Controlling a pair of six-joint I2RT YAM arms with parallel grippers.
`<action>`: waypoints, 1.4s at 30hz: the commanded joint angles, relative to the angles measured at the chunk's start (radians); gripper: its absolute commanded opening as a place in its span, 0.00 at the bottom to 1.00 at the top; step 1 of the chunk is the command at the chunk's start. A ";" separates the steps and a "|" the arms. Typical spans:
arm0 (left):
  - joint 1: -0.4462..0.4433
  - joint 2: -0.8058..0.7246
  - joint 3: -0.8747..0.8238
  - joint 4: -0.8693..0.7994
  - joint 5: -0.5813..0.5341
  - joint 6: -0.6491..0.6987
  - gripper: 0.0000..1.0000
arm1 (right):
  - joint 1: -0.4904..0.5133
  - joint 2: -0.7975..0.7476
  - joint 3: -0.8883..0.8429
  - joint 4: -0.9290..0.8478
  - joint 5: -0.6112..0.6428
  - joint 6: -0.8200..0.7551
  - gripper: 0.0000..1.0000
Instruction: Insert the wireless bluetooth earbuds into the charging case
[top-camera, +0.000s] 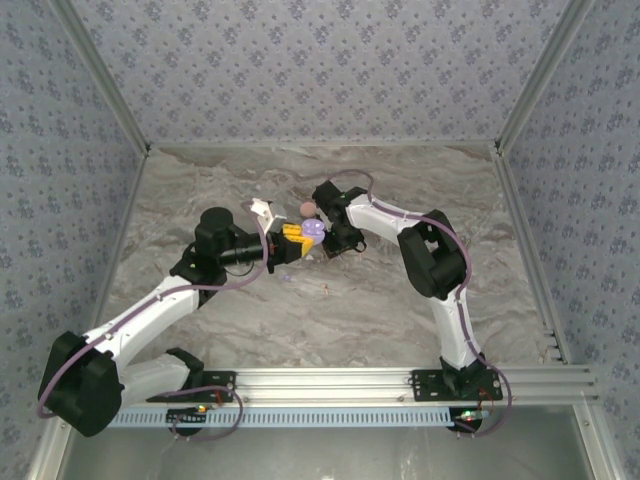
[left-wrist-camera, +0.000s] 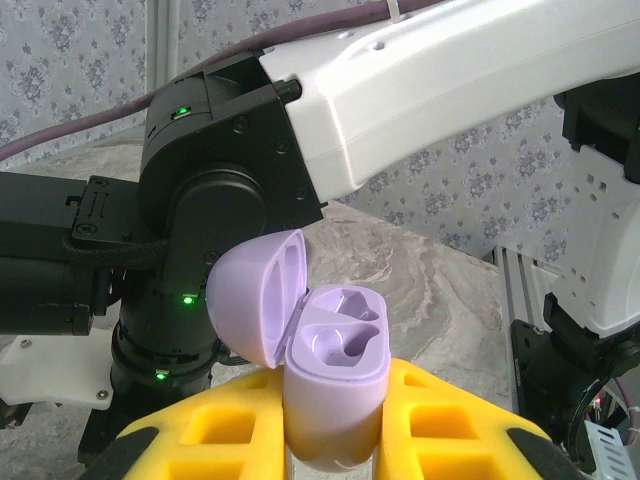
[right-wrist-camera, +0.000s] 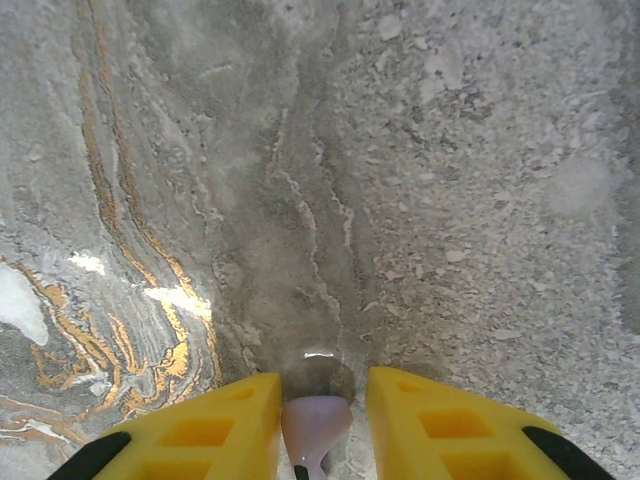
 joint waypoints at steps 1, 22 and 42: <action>-0.005 -0.028 0.000 0.010 -0.001 0.009 0.20 | 0.007 0.010 0.000 -0.092 0.015 0.024 0.28; -0.006 0.022 -0.007 0.002 -0.104 -0.021 0.20 | -0.101 -0.112 -0.149 0.089 -0.202 0.039 0.23; -0.005 0.136 -0.020 0.032 -0.206 -0.065 0.21 | -0.204 -0.288 -0.341 0.322 -0.343 0.110 0.23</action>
